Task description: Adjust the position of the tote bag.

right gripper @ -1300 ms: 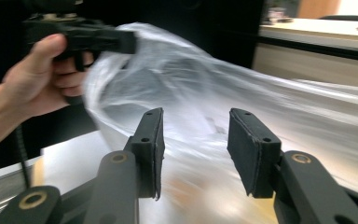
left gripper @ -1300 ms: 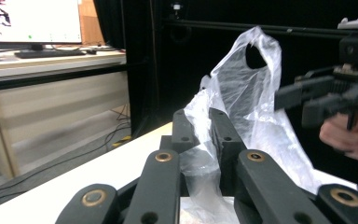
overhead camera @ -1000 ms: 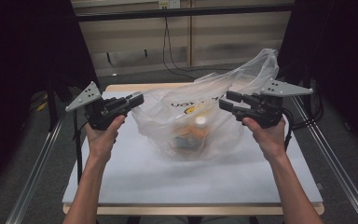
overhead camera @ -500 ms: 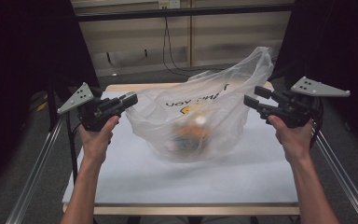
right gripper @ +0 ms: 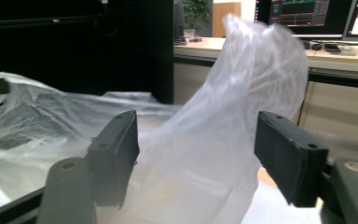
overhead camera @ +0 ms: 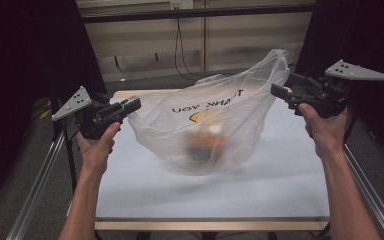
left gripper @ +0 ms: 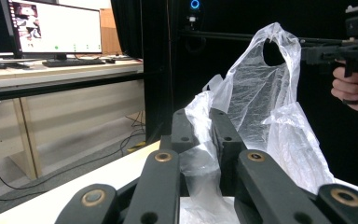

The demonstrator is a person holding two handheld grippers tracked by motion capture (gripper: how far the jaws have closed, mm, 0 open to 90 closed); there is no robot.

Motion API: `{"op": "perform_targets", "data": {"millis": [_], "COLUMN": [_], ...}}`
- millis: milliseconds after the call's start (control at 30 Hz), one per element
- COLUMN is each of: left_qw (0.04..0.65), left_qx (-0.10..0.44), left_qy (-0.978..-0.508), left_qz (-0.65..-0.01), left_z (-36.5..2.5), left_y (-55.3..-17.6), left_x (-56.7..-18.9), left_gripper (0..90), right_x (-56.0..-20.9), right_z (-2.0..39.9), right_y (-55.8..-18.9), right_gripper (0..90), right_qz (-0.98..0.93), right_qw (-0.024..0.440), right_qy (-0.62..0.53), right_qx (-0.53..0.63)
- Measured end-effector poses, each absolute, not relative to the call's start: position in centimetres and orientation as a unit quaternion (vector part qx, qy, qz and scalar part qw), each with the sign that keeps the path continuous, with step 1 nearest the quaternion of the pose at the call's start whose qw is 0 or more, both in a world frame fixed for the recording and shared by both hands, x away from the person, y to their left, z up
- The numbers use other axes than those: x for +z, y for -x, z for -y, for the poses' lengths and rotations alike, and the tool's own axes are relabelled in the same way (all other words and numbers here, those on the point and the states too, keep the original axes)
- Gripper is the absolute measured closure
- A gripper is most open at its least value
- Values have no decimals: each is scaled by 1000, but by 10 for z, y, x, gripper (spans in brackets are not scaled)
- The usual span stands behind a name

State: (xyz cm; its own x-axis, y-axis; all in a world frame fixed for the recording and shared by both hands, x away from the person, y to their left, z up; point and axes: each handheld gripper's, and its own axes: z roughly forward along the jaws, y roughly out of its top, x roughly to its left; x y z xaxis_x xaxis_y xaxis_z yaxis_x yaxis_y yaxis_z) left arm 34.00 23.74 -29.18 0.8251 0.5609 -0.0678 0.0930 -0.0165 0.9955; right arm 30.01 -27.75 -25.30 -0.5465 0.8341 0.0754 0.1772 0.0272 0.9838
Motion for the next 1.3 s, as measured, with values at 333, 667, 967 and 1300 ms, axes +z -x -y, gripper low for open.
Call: {"op": "perform_targets", "data": {"millis": [333, 667, 967, 1300], "left_qw": [660, 648, 630, 612], "left_qx": [177, 183, 176, 175], "left_qy": [-693, -705, -723, -731], "left_qz": [-228, -221, -222, -246], "left_z": [-237, -237, -235, -243], "left_y": [-340, -335, -332, -336], "left_x": [-287, -286, -300, -325], "left_gripper": [827, 827, 829, 828], "right_x": [-235, -247, -271, -294], "right_z": [270, 258, 254, 271], "right_y": [-324, -327, -313, -301], "right_gripper": [310, 831, 890, 892], "right_qz": [-665, -677, -689, -679], "right_qw": [256, 214, 186, 191], "right_qy": [-376, -351, -321, -342], "right_qx": [592, 610, 622, 621]}}
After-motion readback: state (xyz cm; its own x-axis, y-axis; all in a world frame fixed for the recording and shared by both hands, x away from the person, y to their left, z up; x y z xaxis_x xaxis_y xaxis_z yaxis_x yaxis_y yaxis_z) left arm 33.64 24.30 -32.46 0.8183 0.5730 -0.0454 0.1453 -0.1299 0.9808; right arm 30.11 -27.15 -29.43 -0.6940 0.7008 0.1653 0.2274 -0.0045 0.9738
